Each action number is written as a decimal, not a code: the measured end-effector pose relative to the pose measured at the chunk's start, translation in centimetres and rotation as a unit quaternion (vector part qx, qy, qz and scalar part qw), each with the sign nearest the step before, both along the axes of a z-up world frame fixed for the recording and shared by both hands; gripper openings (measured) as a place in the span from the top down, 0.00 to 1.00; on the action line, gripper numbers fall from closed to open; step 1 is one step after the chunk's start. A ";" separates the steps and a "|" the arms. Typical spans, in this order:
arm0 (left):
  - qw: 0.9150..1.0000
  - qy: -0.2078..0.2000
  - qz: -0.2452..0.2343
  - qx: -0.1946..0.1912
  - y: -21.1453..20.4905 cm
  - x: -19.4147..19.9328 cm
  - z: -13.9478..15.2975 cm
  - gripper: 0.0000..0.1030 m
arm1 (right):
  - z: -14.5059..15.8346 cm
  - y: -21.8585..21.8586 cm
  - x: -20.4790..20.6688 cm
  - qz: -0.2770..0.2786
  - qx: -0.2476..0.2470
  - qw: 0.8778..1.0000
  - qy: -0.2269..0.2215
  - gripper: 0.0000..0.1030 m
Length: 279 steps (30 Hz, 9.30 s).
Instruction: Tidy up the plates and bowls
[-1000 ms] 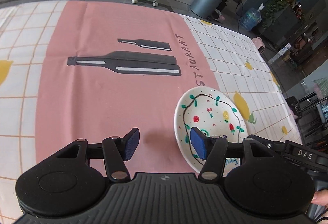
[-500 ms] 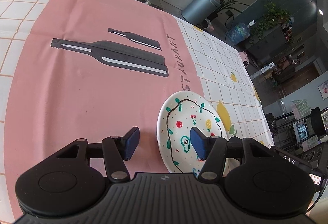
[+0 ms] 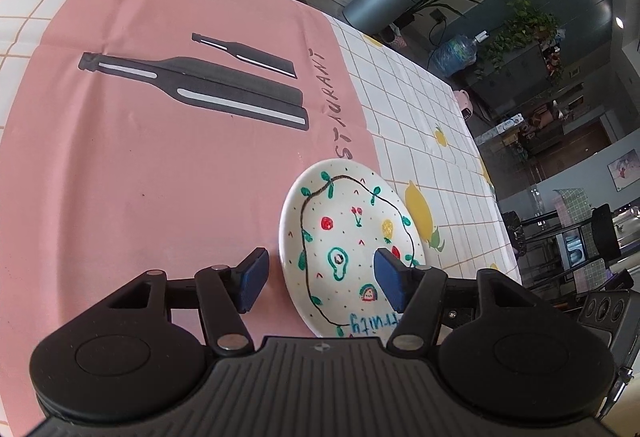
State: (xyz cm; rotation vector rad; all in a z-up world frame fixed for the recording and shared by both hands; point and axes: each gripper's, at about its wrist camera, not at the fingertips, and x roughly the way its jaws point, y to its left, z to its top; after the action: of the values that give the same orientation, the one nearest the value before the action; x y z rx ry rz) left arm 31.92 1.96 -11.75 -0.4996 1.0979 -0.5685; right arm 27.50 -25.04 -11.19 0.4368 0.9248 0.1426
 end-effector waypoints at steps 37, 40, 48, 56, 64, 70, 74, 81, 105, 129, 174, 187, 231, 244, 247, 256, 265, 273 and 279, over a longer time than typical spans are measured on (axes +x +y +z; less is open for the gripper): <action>0.998 -0.026 -0.053 0.015 0.5 0.2 0.1 0.46 | -0.3 -1.0 0.3 0.005 0.034 0.999 0.016 0.59; 0.995 -0.024 -0.090 0.035 0.6 -0.1 0.5 0.44 | 0.2 -0.5 -0.3 0.024 0.024 0.999 0.024 0.59; 0.997 0.002 -0.078 -0.012 2.2 0.5 -0.4 0.44 | -0.5 -1.0 -0.4 0.026 0.054 0.997 0.039 0.58; 0.998 0.009 -0.043 -0.047 3.2 1.2 -1.4 0.52 | -1.4 -2.9 0.1 0.012 0.119 0.992 0.037 0.59; 0.995 0.030 -0.024 -0.093 4.3 1.6 -2.6 0.56 | -1.8 -3.9 0.1 0.003 0.148 0.988 0.042 0.67; 0.993 0.037 -0.039 -0.101 4.5 1.7 -2.8 0.56 | -2.2 -4.7 0.0 -0.002 0.168 0.985 0.046 0.70; 0.991 0.045 -0.040 -0.116 4.8 1.8 -3.3 0.56 | -2.3 -5.0 0.0 -0.003 0.175 0.983 0.047 0.70; 0.987 0.084 -0.016 -0.137 5.8 2.2 -4.9 0.83 | -2.6 -5.5 -0.1 -0.009 0.179 0.983 0.051 0.80; 0.994 0.061 -0.035 -0.081 3.4 1.5 -3.1 0.94 | -1.5 -7.0 -1.8 -0.055 0.209 0.974 0.062 0.95; 0.987 0.096 -0.111 -0.069 -1.1 -0.4 -2.2 0.91 | 1.9 -8.9 -8.1 -0.093 0.206 0.972 0.070 0.95; 0.946 0.077 -0.292 0.117 -8.9 -5.8 1.0 0.83 | 2.2 -7.2 -17.2 -0.090 0.112 0.975 0.171 0.89; 0.949 0.080 -0.274 0.131 -9.8 -6.4 1.1 0.77 | 2.9 -5.7 -17.2 -0.094 0.054 0.979 0.173 0.87; 0.962 -0.075 -0.227 0.134 -9.4 -9.2 6.7 0.33 | 4.5 -3.0 -18.4 -0.109 -0.069 0.981 0.144 0.73; 0.968 -0.155 -0.061 0.190 -2.8 -11.0 13.8 0.32 | 7.4 -1.4 -17.6 -0.087 -0.084 0.990 0.074 0.60; 0.958 -0.163 0.006 0.235 -1.2 -11.6 14.6 0.32 | 8.4 -0.3 -16.5 -0.060 -0.090 0.993 0.050 0.59; 0.935 -0.146 0.112 0.303 3.6 -13.2 14.2 0.33 | 10.8 5.3 -11.5 0.048 -0.091 0.995 0.009 0.59; 0.938 -0.055 0.073 0.335 7.1 -11.5 8.0 0.37 | 10.3 13.1 -6.3 0.179 -0.143 0.973 0.040 0.59; 0.950 0.024 0.030 0.311 7.8 -10.3 3.2 0.45 | 6.8 16.7 -2.3 0.211 -0.112 0.963 0.124 0.65; 0.957 0.031 0.022 0.288 8.5 -10.3 2.8 0.71 | 3.9 19.2 -1.5 0.229 -0.136 0.951 0.156 0.69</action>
State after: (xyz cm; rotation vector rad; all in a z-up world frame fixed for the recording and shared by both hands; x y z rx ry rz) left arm 21.64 10.47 -8.94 -0.0315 1.2451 -0.1746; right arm 25.96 -5.82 -7.30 -0.0219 1.3305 0.3722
